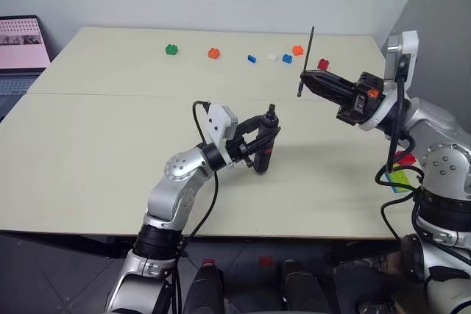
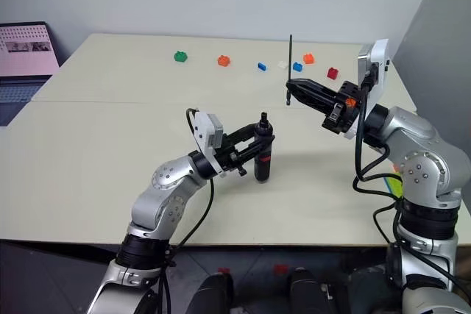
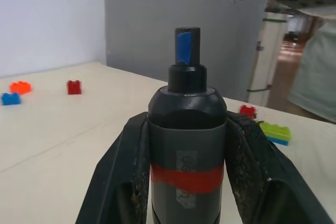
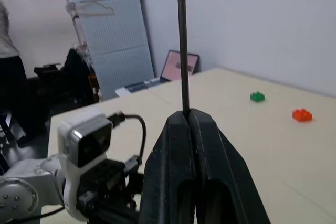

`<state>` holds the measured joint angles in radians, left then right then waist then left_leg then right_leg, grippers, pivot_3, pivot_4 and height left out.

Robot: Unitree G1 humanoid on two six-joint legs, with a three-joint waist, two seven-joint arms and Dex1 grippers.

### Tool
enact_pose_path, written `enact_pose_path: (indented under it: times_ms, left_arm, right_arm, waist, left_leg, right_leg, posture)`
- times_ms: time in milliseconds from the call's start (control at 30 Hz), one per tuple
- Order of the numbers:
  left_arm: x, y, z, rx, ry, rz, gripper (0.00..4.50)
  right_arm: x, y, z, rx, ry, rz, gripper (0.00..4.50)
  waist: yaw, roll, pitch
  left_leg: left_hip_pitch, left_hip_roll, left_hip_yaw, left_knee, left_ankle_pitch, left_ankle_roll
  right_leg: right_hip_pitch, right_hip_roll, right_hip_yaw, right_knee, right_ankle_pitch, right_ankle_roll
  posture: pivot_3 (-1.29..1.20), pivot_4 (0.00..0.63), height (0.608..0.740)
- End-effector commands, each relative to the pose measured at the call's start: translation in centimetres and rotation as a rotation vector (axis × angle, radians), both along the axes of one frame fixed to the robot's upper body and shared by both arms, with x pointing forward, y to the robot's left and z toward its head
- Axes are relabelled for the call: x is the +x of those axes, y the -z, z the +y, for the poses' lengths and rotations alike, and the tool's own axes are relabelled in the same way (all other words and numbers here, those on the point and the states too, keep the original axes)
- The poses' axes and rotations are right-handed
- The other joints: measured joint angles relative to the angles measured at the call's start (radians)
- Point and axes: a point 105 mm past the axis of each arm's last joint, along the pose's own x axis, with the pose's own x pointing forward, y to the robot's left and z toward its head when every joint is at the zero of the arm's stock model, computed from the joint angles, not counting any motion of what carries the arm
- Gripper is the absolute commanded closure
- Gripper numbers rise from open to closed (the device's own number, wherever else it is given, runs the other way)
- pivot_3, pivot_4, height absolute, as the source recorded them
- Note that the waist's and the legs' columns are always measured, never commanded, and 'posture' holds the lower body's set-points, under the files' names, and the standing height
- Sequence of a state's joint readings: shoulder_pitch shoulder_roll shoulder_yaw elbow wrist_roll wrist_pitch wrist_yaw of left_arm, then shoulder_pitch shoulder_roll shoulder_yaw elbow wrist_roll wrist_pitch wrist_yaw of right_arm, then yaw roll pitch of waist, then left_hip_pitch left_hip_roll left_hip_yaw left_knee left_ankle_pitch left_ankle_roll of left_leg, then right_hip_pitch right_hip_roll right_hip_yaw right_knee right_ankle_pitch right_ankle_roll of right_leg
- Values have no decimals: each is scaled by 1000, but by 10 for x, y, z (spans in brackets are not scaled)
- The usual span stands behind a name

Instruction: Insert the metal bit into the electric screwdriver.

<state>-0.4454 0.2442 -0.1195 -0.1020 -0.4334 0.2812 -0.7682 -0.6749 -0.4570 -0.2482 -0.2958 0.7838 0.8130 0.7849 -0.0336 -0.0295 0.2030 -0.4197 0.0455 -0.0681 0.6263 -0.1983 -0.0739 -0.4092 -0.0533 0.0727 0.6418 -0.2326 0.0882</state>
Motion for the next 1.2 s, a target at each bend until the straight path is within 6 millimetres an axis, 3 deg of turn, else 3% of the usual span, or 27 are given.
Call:
enact_pose_path:
  times_ms: [33, 467, 967, 1200]
  left_arm:
    - [-15, -24, -4, -22, 75, -124, 2881]
    - [-14, 16, 10, 73, 37, -137, 2882]
    - [-13, 21, 28, 103, 8, -124, 2882]
    - [-12, 20, 30, 111, 3, -125, 2882]
  right_arm:
    - [-12, -13, 7, 23, -70, -80, 4500]
    - [-11, 1, 14, -22, -198, -43, 4500]
    - [-18, 9, 35, 1, -306, -75, 4500]
    - [-11, 20, 42, -29, -336, -85, 4500]
  waist:
    - [0, 0, 0]
    - [1, 0, 0]
    - [-5, 0, 0]
    - [-10, 0, 0]
  left_leg:
    - [0, 0, 0, 0, 0, 0]
    - [0, 0, 0, 0, 0, 0]
    - [1, 1, 0, 0, 0, 0]
    - [2, 1, 0, 0, 0, 0]
  right_leg:
    - [0, 0, 0, 0, 0, 0]
    - [0, 0, 0, 0, 0, 0]
    - [0, 0, 0, 0, 0, 0]
    - [0, 0, 0, 1, 0, -1]
  posture:
    - [0, 150, 740]
    - [0, 150, 740]
    - [0, 150, 740]
    - [0, 150, 740]
